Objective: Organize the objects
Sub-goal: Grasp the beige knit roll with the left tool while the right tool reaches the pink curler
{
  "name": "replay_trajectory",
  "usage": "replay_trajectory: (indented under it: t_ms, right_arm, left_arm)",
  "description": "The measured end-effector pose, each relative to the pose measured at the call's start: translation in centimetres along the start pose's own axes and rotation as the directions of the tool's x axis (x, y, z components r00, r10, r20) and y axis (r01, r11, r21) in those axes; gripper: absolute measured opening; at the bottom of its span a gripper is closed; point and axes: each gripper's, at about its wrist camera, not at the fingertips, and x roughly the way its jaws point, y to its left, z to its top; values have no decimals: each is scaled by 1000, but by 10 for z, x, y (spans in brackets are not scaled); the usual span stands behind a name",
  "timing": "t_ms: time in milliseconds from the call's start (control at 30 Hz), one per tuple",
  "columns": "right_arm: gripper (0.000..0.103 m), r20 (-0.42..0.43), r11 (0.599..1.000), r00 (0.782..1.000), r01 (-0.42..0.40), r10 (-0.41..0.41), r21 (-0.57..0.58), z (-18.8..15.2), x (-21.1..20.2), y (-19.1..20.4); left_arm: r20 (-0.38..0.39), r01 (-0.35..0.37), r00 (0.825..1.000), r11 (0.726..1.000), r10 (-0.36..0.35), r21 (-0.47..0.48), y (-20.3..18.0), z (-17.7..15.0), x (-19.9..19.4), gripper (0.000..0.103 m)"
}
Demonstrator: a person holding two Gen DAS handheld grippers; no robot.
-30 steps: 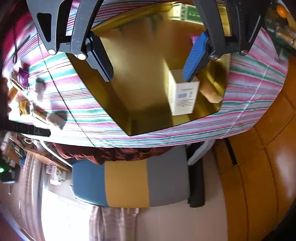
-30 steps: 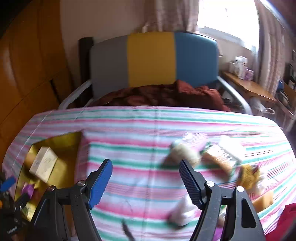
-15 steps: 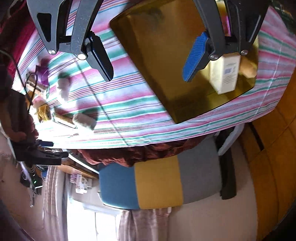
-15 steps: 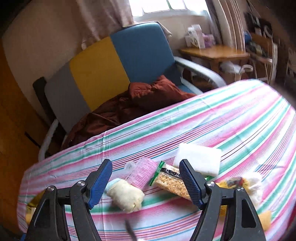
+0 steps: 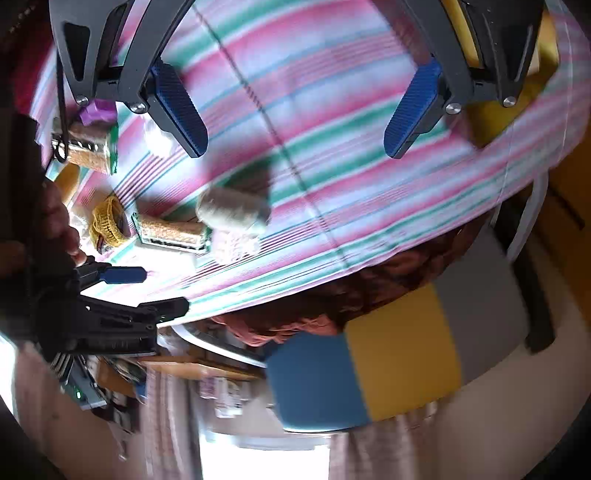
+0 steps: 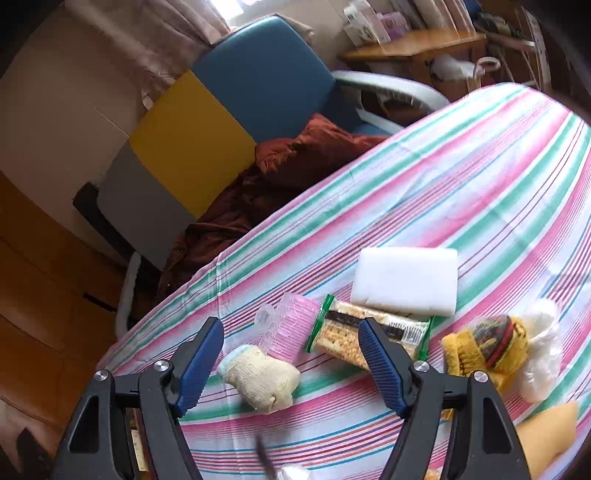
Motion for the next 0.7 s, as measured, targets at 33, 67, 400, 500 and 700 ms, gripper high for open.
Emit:
replay_trajectory:
  t_ms: [33,67,400,500,700]
  right_arm:
    - [77,-8,1000,1000,-2,2,3,1,2,-2]
    - [77,-18,1000,1000,-2,2,5,1,4,-2]
    - [77,-44,1000,999,15,-16,-24,1,12,-3]
    - [78,-47,999,998,37,-38,-19,3,15,-7]
    - [78,-49,998,997,59,-61,-24,3,19,-11]
  left_arm:
    - [-3,13,1000,1000,-13,20,-4,4,7,100]
    - [-10,28,1000,999,-28,40,-9,9,15,102]
    - [-71,90,994,977,-78,193,-42,45,89,103]
    - [-101,123,989,981,-109,147,-39,50,110,102]
    - [-127,239,965,970,-231,49,-29,45,114,72]
